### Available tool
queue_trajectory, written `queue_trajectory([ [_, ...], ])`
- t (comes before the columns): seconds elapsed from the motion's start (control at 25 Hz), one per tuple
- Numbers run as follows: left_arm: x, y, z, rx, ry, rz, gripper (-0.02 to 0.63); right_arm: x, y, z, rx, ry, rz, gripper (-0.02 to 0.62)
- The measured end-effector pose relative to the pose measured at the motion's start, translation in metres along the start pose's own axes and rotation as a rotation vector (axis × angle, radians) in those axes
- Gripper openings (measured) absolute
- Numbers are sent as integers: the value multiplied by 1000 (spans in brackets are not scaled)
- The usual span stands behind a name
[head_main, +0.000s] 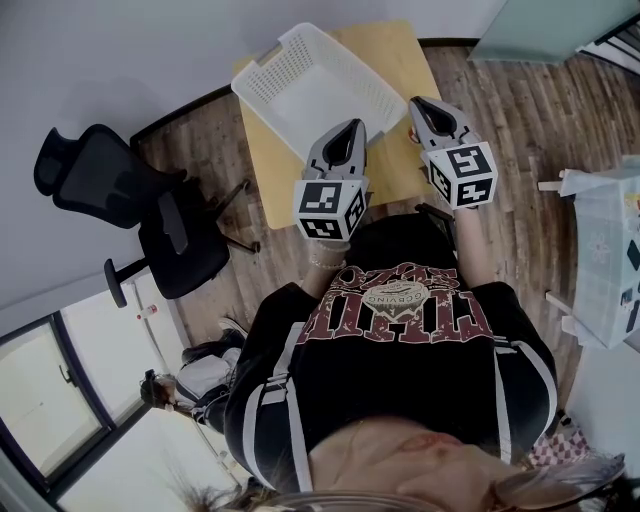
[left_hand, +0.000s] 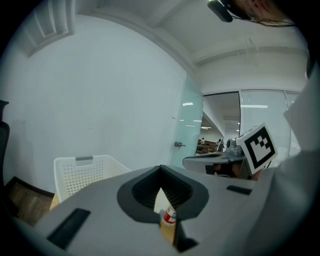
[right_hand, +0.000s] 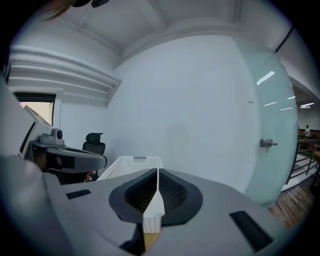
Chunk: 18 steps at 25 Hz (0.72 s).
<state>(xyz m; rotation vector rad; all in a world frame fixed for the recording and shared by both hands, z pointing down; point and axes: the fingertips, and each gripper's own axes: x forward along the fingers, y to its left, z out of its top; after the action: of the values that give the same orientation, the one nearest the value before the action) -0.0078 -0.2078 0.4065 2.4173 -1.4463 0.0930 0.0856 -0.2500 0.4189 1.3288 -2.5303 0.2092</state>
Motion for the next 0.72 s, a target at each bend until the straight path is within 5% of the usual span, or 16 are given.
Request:
queue_trajectory([
  [0.72, -5, 29, 11, -3, -18, 32, 46, 30, 51, 22, -17, -23, 140, 18],
])
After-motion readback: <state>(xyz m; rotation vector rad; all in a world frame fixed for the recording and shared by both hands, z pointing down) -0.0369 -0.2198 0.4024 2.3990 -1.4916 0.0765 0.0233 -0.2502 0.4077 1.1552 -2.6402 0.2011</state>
